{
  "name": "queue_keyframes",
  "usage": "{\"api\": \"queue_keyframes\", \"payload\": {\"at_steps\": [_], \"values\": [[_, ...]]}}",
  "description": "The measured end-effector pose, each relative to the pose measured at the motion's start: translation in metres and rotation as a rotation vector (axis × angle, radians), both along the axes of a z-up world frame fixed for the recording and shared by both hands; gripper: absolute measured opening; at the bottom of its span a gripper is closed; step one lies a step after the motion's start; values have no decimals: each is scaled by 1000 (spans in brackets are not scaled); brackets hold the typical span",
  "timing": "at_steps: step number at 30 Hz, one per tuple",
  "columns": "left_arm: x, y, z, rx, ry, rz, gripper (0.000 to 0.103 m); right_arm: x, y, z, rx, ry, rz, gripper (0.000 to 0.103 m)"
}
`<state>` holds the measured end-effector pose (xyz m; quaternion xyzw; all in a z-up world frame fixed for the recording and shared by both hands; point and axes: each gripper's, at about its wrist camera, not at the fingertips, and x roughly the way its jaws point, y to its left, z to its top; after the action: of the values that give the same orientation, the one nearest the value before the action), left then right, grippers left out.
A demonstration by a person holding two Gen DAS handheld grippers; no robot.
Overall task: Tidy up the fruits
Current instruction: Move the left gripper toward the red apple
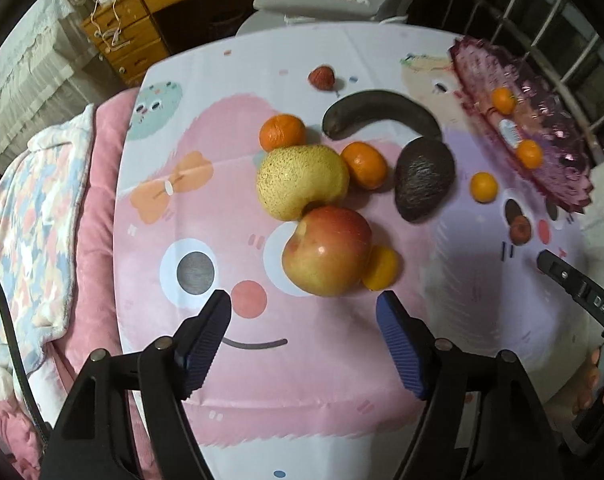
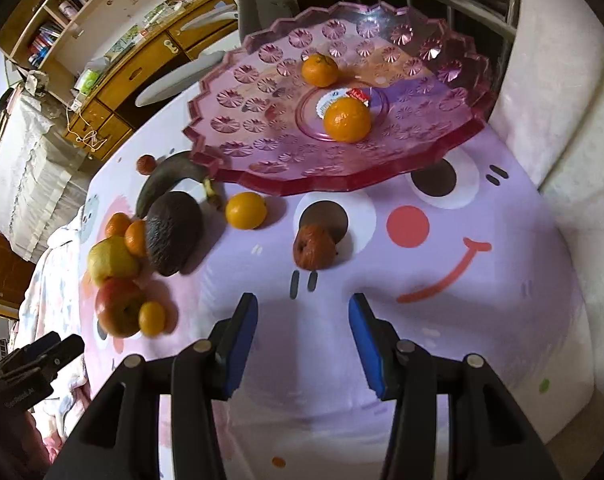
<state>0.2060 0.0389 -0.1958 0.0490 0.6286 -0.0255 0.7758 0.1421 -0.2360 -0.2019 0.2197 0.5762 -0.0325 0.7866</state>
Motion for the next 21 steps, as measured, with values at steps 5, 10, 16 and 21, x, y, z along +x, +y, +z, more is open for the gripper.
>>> {"api": "queue_keyframes", "payload": {"at_steps": [5,10,16,21], "values": [[17,0,-18,29,42,21,75,13,-1,-11,-21,-2,24,48],[31,0,-32,9,85,41,83,22,0,-23,-44,8,47,48],[41,-13,-40,-16,98,3,85,35,3,-35,-70,16,76,48],[50,-24,-46,-19,114,-20,85,42,11,-37,-102,11,116,48]]}}
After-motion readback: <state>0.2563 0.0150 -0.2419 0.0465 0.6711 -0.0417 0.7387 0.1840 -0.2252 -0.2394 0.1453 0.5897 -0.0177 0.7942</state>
